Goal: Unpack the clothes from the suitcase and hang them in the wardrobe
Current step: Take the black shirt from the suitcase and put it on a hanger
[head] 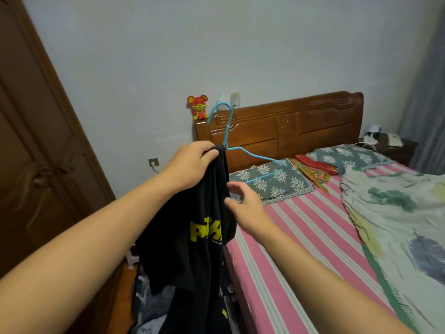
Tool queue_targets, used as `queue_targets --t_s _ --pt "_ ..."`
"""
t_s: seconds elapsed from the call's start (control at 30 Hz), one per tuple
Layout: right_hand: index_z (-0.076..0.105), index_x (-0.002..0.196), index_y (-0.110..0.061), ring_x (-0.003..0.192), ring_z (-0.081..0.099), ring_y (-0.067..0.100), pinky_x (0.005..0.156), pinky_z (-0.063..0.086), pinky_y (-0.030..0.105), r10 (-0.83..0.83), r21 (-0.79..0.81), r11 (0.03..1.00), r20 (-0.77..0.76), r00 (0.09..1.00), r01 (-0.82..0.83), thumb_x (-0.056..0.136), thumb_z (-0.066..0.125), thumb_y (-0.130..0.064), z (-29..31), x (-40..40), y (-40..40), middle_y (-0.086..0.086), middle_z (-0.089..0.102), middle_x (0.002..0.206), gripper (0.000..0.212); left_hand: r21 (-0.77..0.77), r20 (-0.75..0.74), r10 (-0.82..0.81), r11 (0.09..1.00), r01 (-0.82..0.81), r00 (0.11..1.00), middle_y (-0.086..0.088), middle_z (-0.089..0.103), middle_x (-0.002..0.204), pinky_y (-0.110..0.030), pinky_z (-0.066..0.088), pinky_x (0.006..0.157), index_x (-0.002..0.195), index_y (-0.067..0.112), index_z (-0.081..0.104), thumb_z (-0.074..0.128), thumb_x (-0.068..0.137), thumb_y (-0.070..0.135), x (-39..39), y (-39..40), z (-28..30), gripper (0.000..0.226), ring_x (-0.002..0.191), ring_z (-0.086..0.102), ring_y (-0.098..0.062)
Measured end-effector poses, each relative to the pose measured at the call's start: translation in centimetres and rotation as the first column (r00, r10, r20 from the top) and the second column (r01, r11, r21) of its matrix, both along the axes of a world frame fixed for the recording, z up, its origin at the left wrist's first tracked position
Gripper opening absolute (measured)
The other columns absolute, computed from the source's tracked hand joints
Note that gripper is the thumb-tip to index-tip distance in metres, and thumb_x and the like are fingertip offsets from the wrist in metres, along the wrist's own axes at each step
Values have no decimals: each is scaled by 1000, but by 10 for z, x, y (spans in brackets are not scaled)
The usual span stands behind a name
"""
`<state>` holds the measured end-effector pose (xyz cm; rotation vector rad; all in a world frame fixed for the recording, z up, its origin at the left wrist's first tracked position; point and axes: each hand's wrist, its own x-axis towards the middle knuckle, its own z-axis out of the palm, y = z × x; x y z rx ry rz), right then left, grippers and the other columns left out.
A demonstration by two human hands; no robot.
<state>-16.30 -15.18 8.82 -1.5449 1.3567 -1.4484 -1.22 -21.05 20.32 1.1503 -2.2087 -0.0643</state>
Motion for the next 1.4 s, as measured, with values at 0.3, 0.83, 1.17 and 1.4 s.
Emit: queue_targets --t_s 0.3,0.83,1.17,1.4 --pt "58 84 -21 76 53 5 73 43 30 149 -97 983 -71 986 -155 94 51 -20 -13 11 10 -11 58 80 13 99 -106 81 993 -71 991 4 72 112 -32 47 92 117 20 72 53 104 29 36 15 4 24 103 63 -13" --pt "61 113 -11 112 49 16 94 42 25 -240 -478 861 -682 690 -173 86 70 -14 53 -75 16 5 54 122 29 -65 111 92 994 -86 989 -1 74 112 -41 55 82 121 31 66 45 101 48 92 29 -52 34 101 69 -30" --pt "36 78 -29 74 56 32 62 41 41 -101 -225 969 -732 674 -99 102 21 -56 41 -13 -11 2 59 74 38 7 -116 40 999 -39 992 9 73 119 -36 50 102 127 33 68 58 100 34 93 47 -30 29 113 65 -13" --pt "63 84 -5 74 53 -1 75 43 30 261 -1 957 -441 859 -291 103 40 -38 66 14 -26 -11 61 78 44 -35 165 193 981 -189 967 8 74 117 -35 58 81 133 37 62 24 102 63 211 69 -55 56 103 70 -19"
